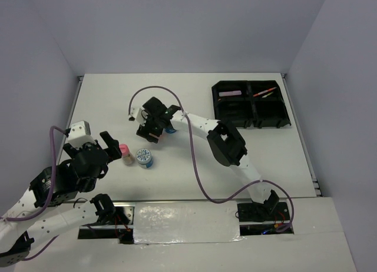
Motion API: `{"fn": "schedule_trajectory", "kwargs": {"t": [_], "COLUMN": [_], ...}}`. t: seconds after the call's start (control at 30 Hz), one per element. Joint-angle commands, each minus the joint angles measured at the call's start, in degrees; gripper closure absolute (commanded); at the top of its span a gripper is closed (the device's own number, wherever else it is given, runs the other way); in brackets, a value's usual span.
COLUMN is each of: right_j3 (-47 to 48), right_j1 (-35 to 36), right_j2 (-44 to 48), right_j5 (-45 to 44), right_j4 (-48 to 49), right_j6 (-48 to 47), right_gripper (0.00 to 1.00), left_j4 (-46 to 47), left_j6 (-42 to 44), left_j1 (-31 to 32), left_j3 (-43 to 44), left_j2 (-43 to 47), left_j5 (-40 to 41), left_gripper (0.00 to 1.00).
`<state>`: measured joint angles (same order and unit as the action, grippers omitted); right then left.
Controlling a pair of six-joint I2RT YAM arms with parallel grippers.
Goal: Sort the stationery into containers
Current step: Pick up the pen from the center of the board.
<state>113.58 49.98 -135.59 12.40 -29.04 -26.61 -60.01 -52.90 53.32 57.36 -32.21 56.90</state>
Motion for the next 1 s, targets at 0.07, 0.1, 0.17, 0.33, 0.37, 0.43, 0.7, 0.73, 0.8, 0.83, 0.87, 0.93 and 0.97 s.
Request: {"fn": "schedule_trajectory", "kwargs": {"t": [0.07, 0.1, 0.17, 0.33, 0.37, 0.43, 0.7, 0.73, 0.8, 0.83, 0.87, 0.93, 0.97], "right_j3": [4.71, 5.07, 6.56, 9.21, 8.77, 6.67, -2.04, -2.39, -4.14, -5.11, -7.47, -9.68, -10.82], "right_j1": [0.47, 0.56, 0.39, 0.56, 0.56, 0.56, 0.12, -0.05, -0.75, -1.80, -2.42, -5.74, -6.98], "right_j2": [-3.63, -3.98, -4.94, -6.09, -5.57, -4.51, 7.35, 8.58, 12.70, 16.11, 17.97, 22.97, 24.65], "right_j5": [-0.80, -0.45, 0.77, 3.86, 3.68, 2.89, -2.29, -2.99, -3.62, -3.88, -4.05, -4.05, -4.66], "right_j4": [-1.63, -1.90, -2.95, -7.96, -7.97, -6.65, 11.08, 12.50, 16.11, 17.68, 20.57, 22.96, 25.32], "right_j6": [-1.16, -1.16, -1.34, -2.57, -2.22, -1.69, 9.46, 12.60, 15.61, 19.02, 20.71, 26.13, 28.69], "right_gripper": [0.21, 0.22, 0.25, 0.70, 0.87, 0.93, 1.00, 1.00, 1.00, 1.00, 1.00, 1.00, 1.00], "left_j4": [0.95, 0.95, 1.30, 1.12, 1.12, 1.65, 1.56, 1.47, 1.39, 1.30, 1.21, 1.47, 1.73], "left_j6": [-0.18, -0.18, 0.08, -0.01, 0.08, 0.35, 0.35, 0.35, 0.26, 0.17, 0.17, 0.26, 0.35], "left_j1": [-0.23, -0.23, -0.23, -0.32, -0.23, -0.32, -0.23, -0.32, -0.23, -0.32, -0.23, -0.32, -0.32], "left_j3": [0.03, 0.03, -0.06, 0.12, 0.12, -0.06, -0.06, -0.06, -0.06, -0.06, -0.06, -0.15, -0.15], "left_j2": [-0.14, -0.05, -0.05, -0.40, -0.31, -0.05, -0.40, -0.40, -0.23, -0.05, 0.04, 0.48, 0.65], "left_j5": [0.84, 0.84, 0.75, 0.75, 0.66, 0.49, 0.49, 0.49, 0.58, 0.66, 0.66, 0.58, 0.49], "left_gripper": [0.01, 0.01, 0.01, 0.01, 0.01, 0.01, 0.01, 0.01, 0.01, 0.01, 0.01, 0.01, 0.01]}}
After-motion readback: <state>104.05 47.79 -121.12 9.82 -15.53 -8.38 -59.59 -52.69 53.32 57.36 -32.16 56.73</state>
